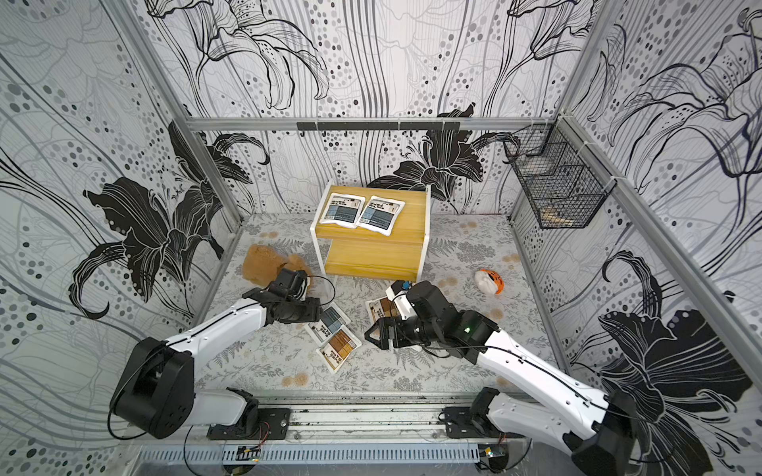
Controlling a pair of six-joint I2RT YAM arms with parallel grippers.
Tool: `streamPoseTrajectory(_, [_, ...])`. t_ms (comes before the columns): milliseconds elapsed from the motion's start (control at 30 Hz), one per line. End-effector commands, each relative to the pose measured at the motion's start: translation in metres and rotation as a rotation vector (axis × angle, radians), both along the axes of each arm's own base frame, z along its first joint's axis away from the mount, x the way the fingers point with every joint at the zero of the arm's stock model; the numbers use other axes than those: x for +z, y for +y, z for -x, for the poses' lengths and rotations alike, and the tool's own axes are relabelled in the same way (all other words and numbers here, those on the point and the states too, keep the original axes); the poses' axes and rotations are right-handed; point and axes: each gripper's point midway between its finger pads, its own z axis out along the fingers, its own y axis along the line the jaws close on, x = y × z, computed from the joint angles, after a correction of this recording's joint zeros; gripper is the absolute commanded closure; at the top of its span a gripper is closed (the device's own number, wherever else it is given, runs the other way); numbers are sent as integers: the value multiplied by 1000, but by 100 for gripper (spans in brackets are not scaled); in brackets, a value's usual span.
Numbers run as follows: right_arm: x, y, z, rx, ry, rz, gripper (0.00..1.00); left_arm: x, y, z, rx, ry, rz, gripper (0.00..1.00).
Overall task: Place the bagged coffee beans on the shelf by color
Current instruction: Pick up the bagged coffee beans at the center of the board.
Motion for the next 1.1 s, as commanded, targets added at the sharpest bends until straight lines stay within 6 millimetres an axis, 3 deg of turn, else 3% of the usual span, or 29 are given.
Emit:
streamPoseTrajectory(0, [10, -2, -3, -46, -27, -53, 8, 0, -3, -12, -79, -8, -35, 33])
streamPoseTrajectory(167, [14, -5, -6, -108, -9, -94, 8, -20, -15, -8, -176, 82, -14, 32])
streamPoseTrajectory(600, [35, 1, -14, -152, -23, -100, 8, -40, -27, -2, -261, 178, 12, 34])
streamPoseTrajectory(900, [35, 29, -21, -102, -26, -101, 7, -41, -38, 16, -255, 220, 98, 45])
streamPoseTrajectory(1067, [20, 52, -21, -60, -13, -78, 8, -46, -47, 30, -255, 234, 129, 50])
